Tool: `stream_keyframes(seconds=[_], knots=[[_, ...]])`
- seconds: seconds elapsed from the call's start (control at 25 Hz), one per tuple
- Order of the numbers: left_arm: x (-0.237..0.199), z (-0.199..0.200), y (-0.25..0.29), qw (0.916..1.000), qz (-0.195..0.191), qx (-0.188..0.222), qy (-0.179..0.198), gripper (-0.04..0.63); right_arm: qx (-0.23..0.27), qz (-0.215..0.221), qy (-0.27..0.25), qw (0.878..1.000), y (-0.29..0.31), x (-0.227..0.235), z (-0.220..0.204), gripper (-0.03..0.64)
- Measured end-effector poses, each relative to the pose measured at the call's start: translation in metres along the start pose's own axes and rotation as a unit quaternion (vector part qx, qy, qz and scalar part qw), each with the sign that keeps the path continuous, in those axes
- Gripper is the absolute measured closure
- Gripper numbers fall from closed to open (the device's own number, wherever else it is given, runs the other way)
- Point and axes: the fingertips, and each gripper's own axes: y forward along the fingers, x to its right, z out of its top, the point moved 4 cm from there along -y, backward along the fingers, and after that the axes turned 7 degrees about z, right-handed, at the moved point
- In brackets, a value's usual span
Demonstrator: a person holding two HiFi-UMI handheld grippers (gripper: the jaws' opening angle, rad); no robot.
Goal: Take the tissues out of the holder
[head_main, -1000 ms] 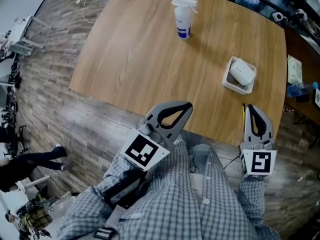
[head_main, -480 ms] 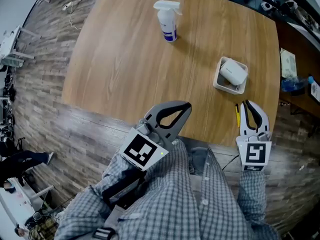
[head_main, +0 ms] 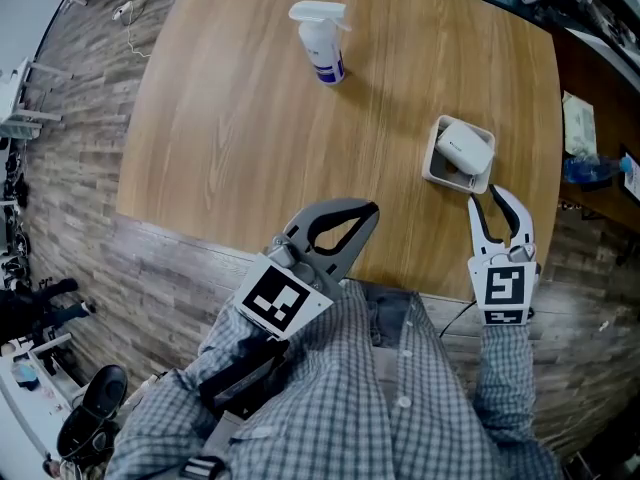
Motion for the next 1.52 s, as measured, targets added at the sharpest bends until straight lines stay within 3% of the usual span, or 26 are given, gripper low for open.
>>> stream_keyframes(seconds=[0.68, 1.36, 1.52], knots=[[-0.031, -0.015, 0.010, 0.9992, 0.016, -0.031, -0.021, 0.588, -0.073, 0.014, -0.012, 0.997, 0.048, 0.032, -0.026, 0.357], [-0.053, -0.029, 0.018, 0.9976, 0.011, -0.049, -0.047, 0.588, -0.128, 0.039, -0.031, 0.991, 0.088, 0.046, -0.044, 0.310], [-0.057, -0.030, 0.017, 0.9975, 0.013, -0.048, -0.050, 0.589, -0.140, 0.025, -0.046, 0.989, 0.093, 0.048, -0.050, 0.311]])
